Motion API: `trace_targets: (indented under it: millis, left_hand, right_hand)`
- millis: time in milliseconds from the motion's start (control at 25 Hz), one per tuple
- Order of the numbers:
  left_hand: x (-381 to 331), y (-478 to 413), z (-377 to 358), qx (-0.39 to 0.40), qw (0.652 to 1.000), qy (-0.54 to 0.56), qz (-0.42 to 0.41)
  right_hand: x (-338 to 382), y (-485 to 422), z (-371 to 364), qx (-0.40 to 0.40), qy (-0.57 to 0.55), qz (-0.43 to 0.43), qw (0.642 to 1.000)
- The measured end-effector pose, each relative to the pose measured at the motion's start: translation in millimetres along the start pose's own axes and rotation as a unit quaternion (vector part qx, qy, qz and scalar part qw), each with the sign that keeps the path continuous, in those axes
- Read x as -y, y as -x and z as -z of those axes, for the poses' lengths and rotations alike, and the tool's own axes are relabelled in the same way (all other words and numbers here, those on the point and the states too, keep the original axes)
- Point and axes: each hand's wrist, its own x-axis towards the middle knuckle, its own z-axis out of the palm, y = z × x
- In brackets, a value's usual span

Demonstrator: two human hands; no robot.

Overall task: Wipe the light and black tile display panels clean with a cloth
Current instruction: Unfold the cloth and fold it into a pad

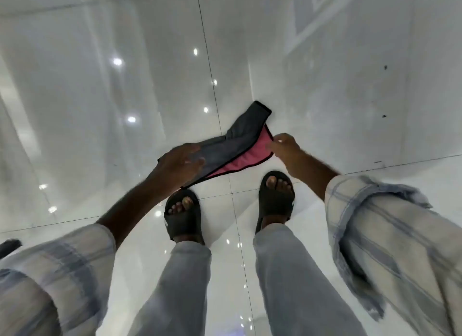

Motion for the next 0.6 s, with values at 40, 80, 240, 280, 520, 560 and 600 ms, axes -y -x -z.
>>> trace_targets:
  millis: [40,80,240,280,520,560,600]
  left_hand:
    - [3.6,-13.7,-4.2,0.001,1.000,0.006,0.003]
    - [6.6,-26.9,-5.5,0.005,1.000,0.005,0.013]
    - [15.2,-50.0,-4.3,0.012,0.999,0.005,0.031]
    - [17.8,-47.0,-1.1,0.009,0.999,-0.014,0.029]
    - [-8.4,7.9,25.9,0.000,1.000,-0.003,0.029]
    - [-23.1,23.3,31.9,-0.006,0.999,0.020,0.030]
    - [-42.3,41.5,37.6,-0.008,0.999,0.041,0.023]
  right_hand:
    - [4.0,-19.6,-7.0,-0.001,-0.044,0.003,0.999]
    - [6.4,-39.4,-15.4,0.001,-0.077,-0.007,0.997]
    - [10.6,-84.4,-42.4,-0.030,-0.177,-0.002,0.984]
    - [10.7,-81.3,-43.7,-0.058,-0.176,0.007,0.983]
    - [26.4,9.2,-28.8,-0.087,-0.268,0.059,0.958]
    - [38.2,37.5,-22.3,-0.076,-0.284,0.067,0.953]
    - [51.0,67.3,-14.7,-0.066,-0.294,0.084,0.950]
